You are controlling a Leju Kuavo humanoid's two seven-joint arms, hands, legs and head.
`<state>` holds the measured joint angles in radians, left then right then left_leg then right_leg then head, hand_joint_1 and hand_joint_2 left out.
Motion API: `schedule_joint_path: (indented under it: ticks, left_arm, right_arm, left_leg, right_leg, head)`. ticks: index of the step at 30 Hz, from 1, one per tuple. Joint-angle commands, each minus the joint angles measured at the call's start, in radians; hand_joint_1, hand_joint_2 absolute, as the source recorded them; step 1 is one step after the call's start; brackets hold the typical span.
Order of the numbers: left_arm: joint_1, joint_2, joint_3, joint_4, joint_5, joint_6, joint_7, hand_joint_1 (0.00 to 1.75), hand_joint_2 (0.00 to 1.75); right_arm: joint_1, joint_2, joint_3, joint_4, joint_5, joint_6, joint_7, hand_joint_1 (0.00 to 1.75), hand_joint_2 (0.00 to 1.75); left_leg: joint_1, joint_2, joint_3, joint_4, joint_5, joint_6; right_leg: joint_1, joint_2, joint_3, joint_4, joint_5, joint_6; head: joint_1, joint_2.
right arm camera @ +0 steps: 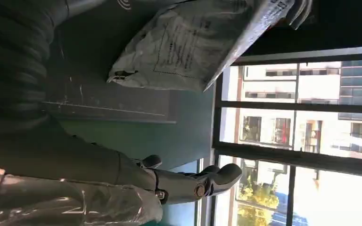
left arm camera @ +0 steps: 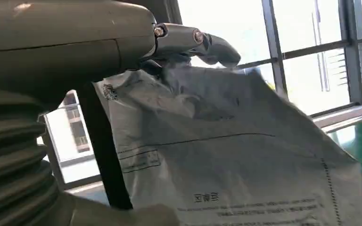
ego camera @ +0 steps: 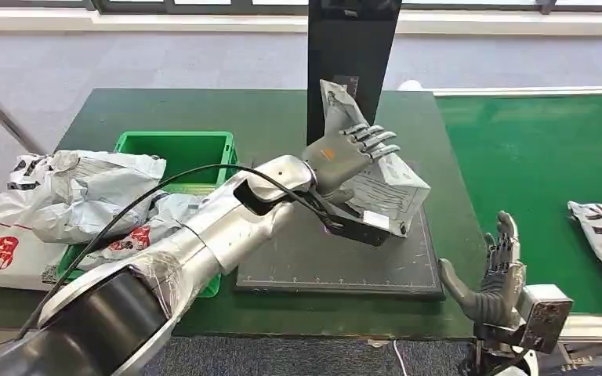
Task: Moved the parcel from conveyor to table for the left to box.
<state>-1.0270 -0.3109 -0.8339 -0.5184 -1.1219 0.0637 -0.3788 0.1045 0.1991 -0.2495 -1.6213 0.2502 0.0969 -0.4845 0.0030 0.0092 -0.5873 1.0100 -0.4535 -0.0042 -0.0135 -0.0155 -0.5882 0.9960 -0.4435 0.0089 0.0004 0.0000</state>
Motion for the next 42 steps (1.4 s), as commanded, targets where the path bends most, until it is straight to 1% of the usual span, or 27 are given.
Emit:
schedule_joint_path:
  ticks: [1,6,23,28,32,37,40,42]
  left_arm:
    - [-0.017,-0.011,-0.065,0.075,0.009,-0.005,-0.001,1.75,1.75]
    - [-0.006,-0.022,-0.072,0.078,0.01,0.001,-0.007,1.75,1.75]
    - [0.001,-0.017,-0.083,0.082,0.011,-0.016,-0.006,1.75,1.75]
    - [-0.003,0.003,-0.081,0.084,0.02,-0.01,0.002,1.75,1.75]
    - [-0.001,0.041,-0.081,0.065,0.02,0.006,0.001,1.75,1.75]
    - [0.023,0.113,-0.086,-0.014,0.012,0.043,-0.002,1.75,1.75]
    - [0.027,0.188,-0.064,-0.134,0.016,0.064,0.02,1.75,1.75]
    - [0.031,0.266,-0.011,-0.266,0.021,0.078,0.055,1.75,1.75]
  right_arm:
    - [-0.021,-0.021,-0.001,0.055,-0.012,-0.013,-0.001,0.0,1.75]
    - [-0.021,-0.02,0.005,0.051,-0.014,-0.015,-0.001,0.0,1.75]
    - [-0.019,-0.027,0.001,0.056,-0.024,-0.026,-0.003,0.0,1.75]
    - [-0.016,-0.036,0.001,0.055,-0.036,-0.034,-0.007,0.0,1.75]
    - [-0.007,-0.039,-0.002,0.042,-0.04,-0.037,-0.008,0.0,1.75]
    - [0.007,-0.034,-0.018,0.032,-0.044,-0.038,-0.014,0.0,1.75]
    - [0.023,-0.017,-0.046,0.002,-0.042,-0.031,-0.019,0.0,1.75]
    - [0.03,-0.005,-0.069,-0.021,-0.038,-0.019,-0.018,0.0,1.75]
  left_leg:
    - [0.0,0.0,0.002,-0.001,0.0,0.0]
    - [0.001,0.0,0.002,-0.001,0.0,0.0]
    - [0.001,0.0,0.001,-0.001,0.0,0.0]
    - [0.0,0.001,0.001,-0.001,0.0,0.0]
    - [0.0,0.002,0.003,-0.003,0.0,0.0]
    - [0.0,0.003,0.003,-0.002,0.0,-0.001]
    - [0.0,0.003,0.002,-0.002,0.0,-0.001]
    - [0.0,0.003,0.001,-0.001,0.0,-0.001]
  right_leg:
    - [0.0,0.002,0.001,-0.001,0.0,0.0]
    - [0.001,0.001,0.001,-0.002,0.0,0.0]
    - [0.001,0.002,0.001,-0.001,0.0,0.0]
    - [0.0,0.002,0.001,-0.001,0.0,0.0]
    - [0.0,0.004,0.001,-0.002,0.001,-0.001]
    - [0.0,0.004,0.002,-0.002,0.001,-0.001]
    - [0.0,0.004,0.0,-0.001,0.001,-0.001]
    - [0.0,0.004,-0.001,0.0,0.0,-0.001]
  head:
    - [0.0,0.0]
    - [0.0,0.0]
    - [0.0,0.0]
    - [0.0,0.0]
    - [0.0,0.0]
    - [0.0,0.0]
    - [0.0,0.0]
    - [0.0,0.0]
